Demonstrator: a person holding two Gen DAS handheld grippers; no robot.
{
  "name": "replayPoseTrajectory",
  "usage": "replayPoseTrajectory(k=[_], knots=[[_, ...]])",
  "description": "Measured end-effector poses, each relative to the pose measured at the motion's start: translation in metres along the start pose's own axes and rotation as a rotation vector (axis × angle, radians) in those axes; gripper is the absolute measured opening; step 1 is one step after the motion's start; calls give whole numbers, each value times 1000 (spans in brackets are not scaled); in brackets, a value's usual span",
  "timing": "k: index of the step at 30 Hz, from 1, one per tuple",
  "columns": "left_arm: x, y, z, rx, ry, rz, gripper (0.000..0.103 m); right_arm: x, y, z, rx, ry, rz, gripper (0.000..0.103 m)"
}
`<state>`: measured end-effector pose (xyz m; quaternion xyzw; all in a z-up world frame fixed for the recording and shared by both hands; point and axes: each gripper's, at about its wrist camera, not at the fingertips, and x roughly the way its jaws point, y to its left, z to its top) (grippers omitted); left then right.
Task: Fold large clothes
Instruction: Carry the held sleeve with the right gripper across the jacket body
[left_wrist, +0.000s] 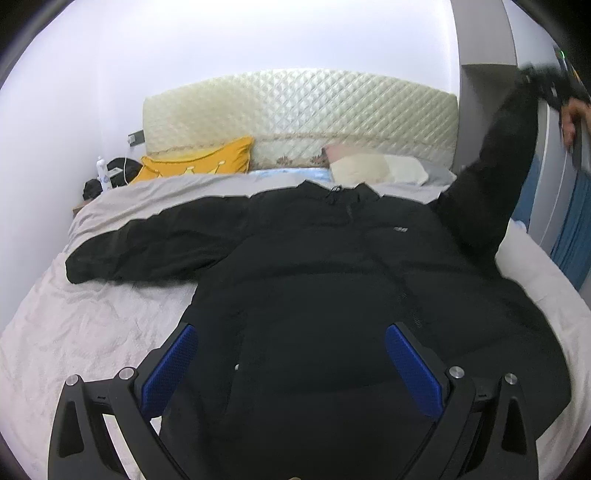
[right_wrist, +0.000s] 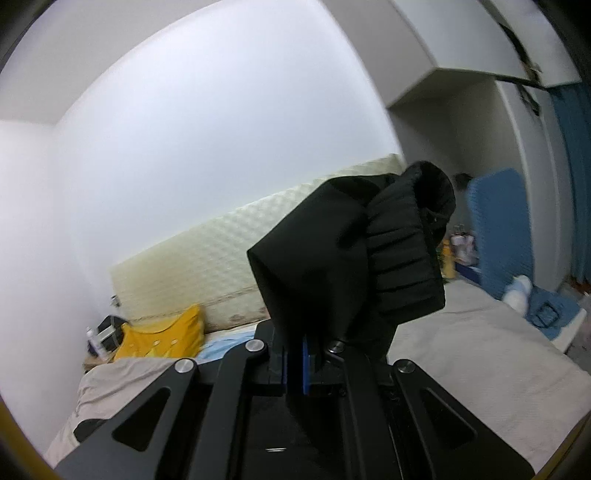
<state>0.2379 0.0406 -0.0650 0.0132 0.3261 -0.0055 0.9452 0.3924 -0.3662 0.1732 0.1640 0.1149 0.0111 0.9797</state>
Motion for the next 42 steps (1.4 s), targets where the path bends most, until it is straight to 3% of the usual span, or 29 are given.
replayPoseTrajectory(k=[8,13,20,26,34,37,39,40,41,42], knots=[[1,48,-16,-46,-66,32,103,29,116,-57,-169,34,51,7],[17,76,-22,-66,-29,45,103,55,173,-109,-217,104,107,8],[23,103,-22,-118,-24,20,103,96,241,-222,-259,266,209,9],[30,122,-26,-147,-2,4,103,127,271,-309,-332,370,202,9],[47,142,-32,-193,23,10,103,156,274,-369,-329,503,130,14],[55,145,-34,-205,37,1,103,161,267,-364,-284,528,139,24],[58,144,-34,-205,38,0,103,158,267,-358,-270,533,162,48],[59,143,-34,-202,37,-2,103,153,267,-357,-267,537,183,72],[59,141,-34,-198,36,-5,103,148,271,-358,-266,531,205,86],[58,140,-34,-195,36,-8,103,139,275,-355,-277,513,223,86]])
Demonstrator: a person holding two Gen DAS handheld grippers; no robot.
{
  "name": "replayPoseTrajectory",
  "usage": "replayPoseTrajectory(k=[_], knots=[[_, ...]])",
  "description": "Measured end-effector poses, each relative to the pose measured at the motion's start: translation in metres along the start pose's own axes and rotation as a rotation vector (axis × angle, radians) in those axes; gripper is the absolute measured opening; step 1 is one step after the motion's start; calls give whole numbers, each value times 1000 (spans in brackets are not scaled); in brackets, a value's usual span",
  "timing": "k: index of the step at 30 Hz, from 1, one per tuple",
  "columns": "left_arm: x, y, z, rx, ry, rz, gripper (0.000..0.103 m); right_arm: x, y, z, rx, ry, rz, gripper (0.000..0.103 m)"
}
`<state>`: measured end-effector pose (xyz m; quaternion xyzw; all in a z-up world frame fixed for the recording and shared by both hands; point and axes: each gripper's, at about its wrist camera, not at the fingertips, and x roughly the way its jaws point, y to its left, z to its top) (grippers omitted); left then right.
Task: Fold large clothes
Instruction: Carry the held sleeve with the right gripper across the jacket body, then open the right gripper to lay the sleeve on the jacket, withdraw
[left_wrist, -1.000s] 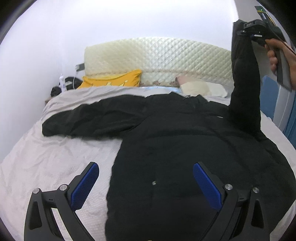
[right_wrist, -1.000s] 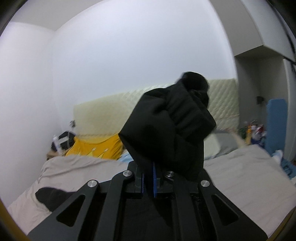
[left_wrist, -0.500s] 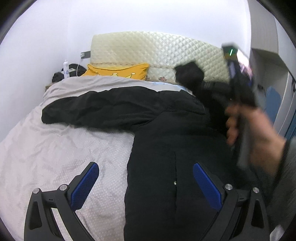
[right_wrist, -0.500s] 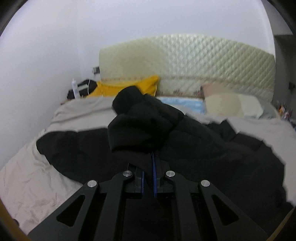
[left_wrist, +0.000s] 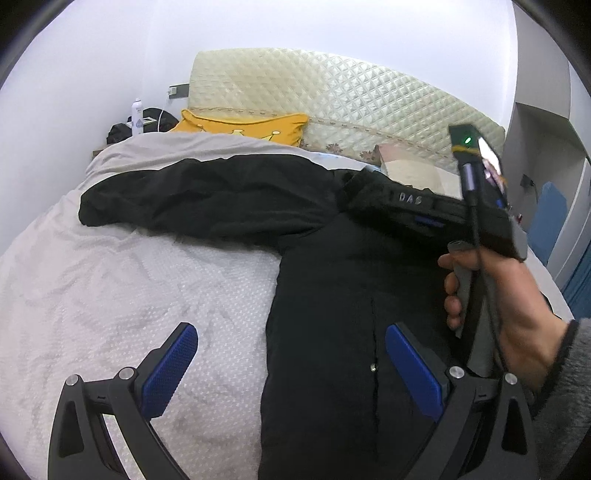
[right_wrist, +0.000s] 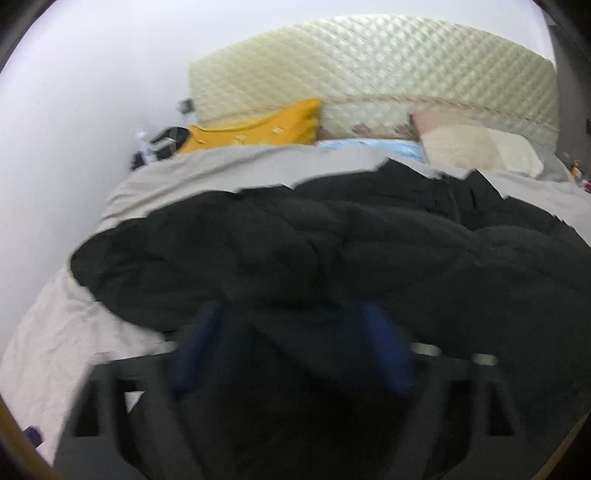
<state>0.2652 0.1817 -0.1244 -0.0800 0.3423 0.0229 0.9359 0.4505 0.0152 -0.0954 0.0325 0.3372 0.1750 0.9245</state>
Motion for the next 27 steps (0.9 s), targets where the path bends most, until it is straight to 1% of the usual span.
replayPoseTrajectory(k=[3,7,11,13,15,17,19,22,25,27], knots=[[-4,-2,-1,4,-1,-9,103,-21,9,0,-30,-23,-1,86],[-16,-4,-3,9,-13,-25,103,-57,3,-1,2,-62,2,86],[-28,-10,-5,14,-28,-44,103,-100,0,-10,-25,-85,-34,86],[-35,-16,-7,44,-41,-55,103,-124,-2,-16,-35,-94,-44,86],[-42,-20,-9,66,-51,-55,103,-151,-7,-23,-34,-107,-51,86],[-48,-23,-10,64,-51,-63,103,-178,-12,-31,-35,-126,-59,86],[-57,-28,-11,62,-61,-78,103,-208,-16,-43,-52,-149,-83,86],[-70,-40,-14,84,-84,-70,103,-246,-21,-59,-80,-179,-121,86],[-82,-48,-18,95,-110,-76,103,-285,-30,-77,-63,-196,-129,86],[-87,-50,-21,90,-113,-87,103,-313,-37,-90,-48,-206,-146,86]])
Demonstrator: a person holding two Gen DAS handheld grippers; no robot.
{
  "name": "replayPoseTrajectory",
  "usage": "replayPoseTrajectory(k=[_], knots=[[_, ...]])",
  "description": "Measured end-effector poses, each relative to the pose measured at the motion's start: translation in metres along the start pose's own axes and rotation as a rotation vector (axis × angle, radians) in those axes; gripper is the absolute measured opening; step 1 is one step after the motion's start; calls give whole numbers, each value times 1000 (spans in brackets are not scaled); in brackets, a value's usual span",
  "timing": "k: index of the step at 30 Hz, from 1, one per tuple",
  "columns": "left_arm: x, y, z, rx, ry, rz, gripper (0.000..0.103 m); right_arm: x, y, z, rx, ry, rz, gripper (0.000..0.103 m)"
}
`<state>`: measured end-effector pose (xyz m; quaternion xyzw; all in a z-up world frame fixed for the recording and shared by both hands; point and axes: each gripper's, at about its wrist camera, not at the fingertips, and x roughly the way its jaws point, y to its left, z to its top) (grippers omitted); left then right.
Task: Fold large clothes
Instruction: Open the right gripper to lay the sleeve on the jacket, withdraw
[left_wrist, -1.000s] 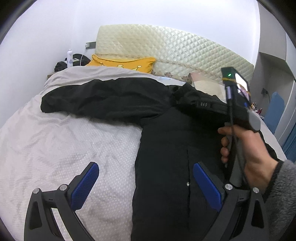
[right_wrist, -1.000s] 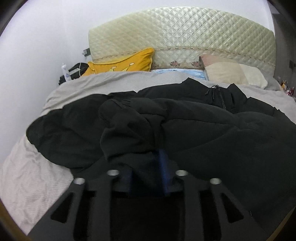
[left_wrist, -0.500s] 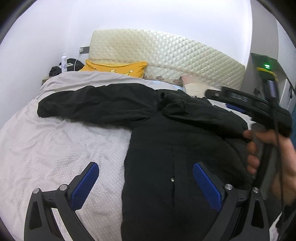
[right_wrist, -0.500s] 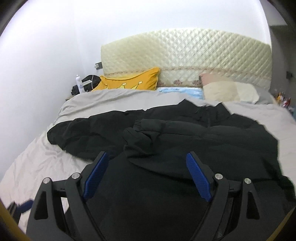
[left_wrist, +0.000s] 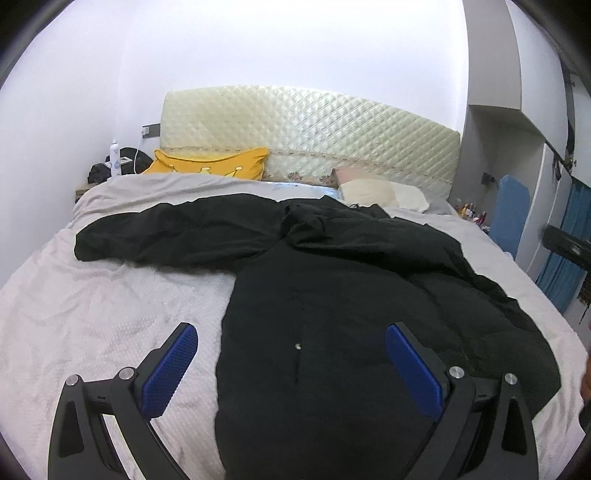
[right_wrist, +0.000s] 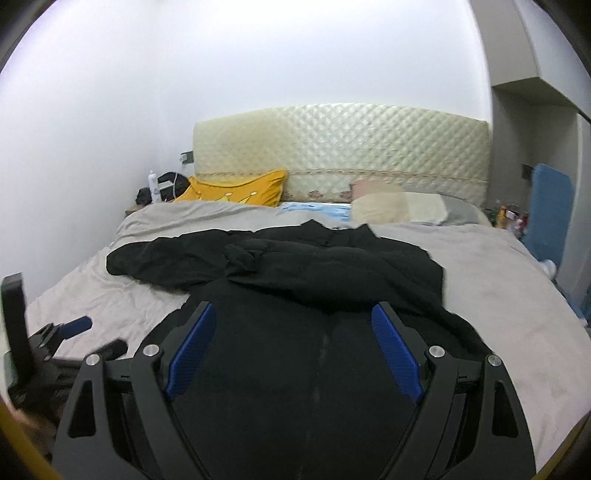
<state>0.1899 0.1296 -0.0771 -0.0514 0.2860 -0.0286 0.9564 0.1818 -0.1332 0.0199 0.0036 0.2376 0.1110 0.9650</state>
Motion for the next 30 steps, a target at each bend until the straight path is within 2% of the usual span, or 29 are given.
replayPoseTrajectory(k=[3,9,14,18,22,27,30], knots=[[-3,-7,-2,-15,30,-33,103,-33,-9,-11,-7,-18,-20,86],[-12,-27,-6,37,14,-28,103,-97,-26,-37,7,-48,-44,86],[-17,-29,-12,3,7,-71,103,-127,-36,-52,11,-42,-68,92],[-20,-31,-16,24,-3,-42,103,-151,-49,-64,74,-83,-80,96],[-21,-33,-17,17,-10,-32,103,-155,-60,-78,118,-118,-71,98],[-20,-40,-7,34,-41,-2,103,-149,-64,-84,94,-149,-104,98],[-11,-32,11,5,-27,-32,103,-144,-67,-87,104,-165,-125,98]])
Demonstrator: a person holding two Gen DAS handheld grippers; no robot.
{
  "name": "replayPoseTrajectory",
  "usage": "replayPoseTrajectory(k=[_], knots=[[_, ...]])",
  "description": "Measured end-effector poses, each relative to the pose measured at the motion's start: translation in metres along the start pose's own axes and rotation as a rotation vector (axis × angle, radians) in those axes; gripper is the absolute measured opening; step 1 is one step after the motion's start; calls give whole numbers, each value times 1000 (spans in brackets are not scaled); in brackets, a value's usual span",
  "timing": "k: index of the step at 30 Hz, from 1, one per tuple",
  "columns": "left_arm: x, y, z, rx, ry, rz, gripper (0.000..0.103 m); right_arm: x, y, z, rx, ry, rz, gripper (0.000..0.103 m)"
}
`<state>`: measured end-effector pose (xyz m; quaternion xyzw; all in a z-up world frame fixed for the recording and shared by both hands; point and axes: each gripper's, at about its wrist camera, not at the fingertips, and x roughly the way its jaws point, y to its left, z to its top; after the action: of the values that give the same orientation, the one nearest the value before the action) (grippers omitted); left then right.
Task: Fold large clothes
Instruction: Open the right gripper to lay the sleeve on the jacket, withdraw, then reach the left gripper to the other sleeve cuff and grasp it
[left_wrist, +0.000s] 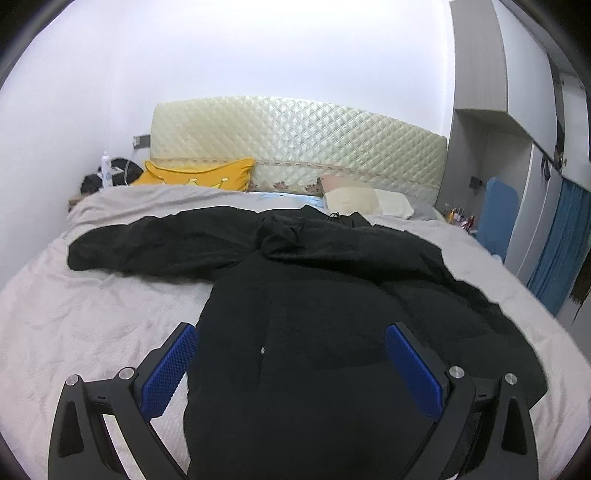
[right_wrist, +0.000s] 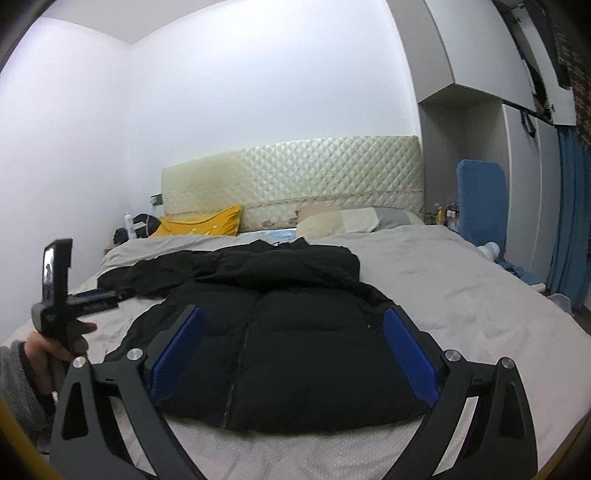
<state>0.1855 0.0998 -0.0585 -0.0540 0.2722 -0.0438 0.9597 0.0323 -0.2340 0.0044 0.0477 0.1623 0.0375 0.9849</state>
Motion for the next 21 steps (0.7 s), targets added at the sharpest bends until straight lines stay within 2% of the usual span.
replayPoseTrajectory(k=[3,7,12,16,18,21], knots=[[17,16,23,-25,35,-5,103,9,-2,-5,10,8,-8,98],[34,57,50,-140,92,-1,103,22,-6,-10,22,29,-21,98],[50,100,76,-126,91,92,103,31,-16,-9,59,23,-43,98],[69,146,96,-160,102,135,103,41,-17,-12,70,33,-63,98],[79,171,103,-220,110,147,103,50,-13,-12,66,50,-76,98],[96,227,114,-407,100,137,103,59,-6,-15,45,66,-88,98]])
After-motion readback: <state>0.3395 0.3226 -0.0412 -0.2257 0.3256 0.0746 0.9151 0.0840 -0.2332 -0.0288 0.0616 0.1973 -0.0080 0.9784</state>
